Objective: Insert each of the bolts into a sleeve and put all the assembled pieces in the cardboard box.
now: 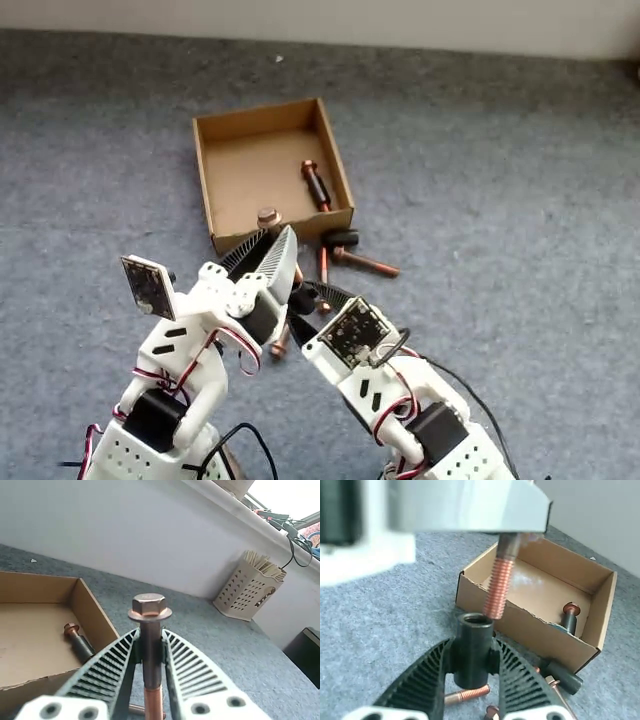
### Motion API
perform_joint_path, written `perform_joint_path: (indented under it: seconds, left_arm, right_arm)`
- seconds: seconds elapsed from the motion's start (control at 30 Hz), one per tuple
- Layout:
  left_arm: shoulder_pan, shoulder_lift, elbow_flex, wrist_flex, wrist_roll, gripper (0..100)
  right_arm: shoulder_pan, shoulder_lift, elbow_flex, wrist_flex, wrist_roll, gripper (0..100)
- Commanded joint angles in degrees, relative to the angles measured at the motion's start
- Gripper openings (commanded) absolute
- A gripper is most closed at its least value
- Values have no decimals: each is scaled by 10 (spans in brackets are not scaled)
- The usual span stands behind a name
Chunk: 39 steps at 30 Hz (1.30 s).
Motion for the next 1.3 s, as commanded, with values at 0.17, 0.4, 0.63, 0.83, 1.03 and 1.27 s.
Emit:
perform_joint_path:
  seconds: [0.17, 0.4, 0.63, 0.83, 1.03, 1.27]
  left_arm:
    - [-2, -8, -4, -12, -5, 6]
    - [0, -8, -3, 8, -5, 6]
    - [15, -8, 14, 9, -7, 6]
    - [95, -8, 6, 85, -48, 6]
    - [102, -8, -8, 128, -54, 11]
    - [103, -7, -9, 171, -77, 139]
  right_arm:
    - [27, -14, 17, -29, 4, 5]
    - [29, -14, 16, -31, 2, 5]
    - [32, -14, 13, -31, -36, 5]
    - [34, -14, 13, -31, -39, 5]
    - [45, -14, 13, -32, -40, 5]
    - [113, -14, 13, -65, -108, 5]
